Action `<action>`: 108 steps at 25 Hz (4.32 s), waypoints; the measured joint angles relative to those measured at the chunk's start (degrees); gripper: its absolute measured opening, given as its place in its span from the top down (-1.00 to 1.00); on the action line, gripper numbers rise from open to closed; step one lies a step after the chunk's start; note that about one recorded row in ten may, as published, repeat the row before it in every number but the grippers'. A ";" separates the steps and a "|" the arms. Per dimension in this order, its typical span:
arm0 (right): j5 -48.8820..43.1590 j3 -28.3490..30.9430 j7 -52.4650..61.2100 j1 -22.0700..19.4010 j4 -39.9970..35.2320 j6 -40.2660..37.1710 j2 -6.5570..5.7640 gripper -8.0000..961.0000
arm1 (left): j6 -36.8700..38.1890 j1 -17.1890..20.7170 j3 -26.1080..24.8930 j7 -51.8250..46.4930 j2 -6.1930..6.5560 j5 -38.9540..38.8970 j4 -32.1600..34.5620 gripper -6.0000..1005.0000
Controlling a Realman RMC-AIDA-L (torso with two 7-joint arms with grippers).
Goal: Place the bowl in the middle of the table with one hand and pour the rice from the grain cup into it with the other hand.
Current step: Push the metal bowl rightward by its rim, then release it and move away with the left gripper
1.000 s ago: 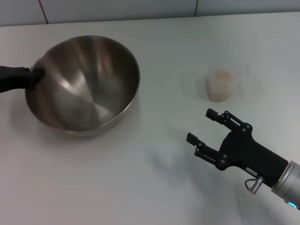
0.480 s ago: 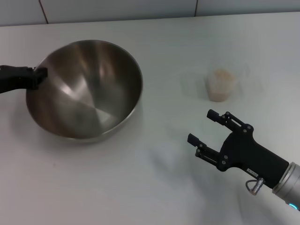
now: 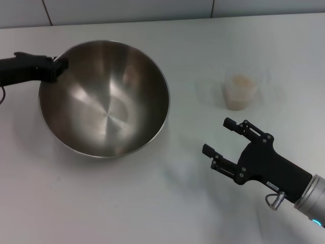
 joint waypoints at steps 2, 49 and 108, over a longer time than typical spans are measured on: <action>0.00 0.00 -0.01 0.01 0.00 0.00 0.00 -0.59 | 0.48 -0.24 0.26 -0.52 -0.08 -0.03 1.09 0.91; 0.09 0.09 0.00 0.28 -0.02 -0.08 -0.04 -0.59 | -7.47 -5.98 15.55 0.48 -0.61 -6.39 -1.65 0.91; 0.08 0.09 -0.06 0.82 -0.17 0.02 0.09 -0.59 | -16.34 -8.56 16.79 8.62 -0.42 -14.63 -14.54 -0.16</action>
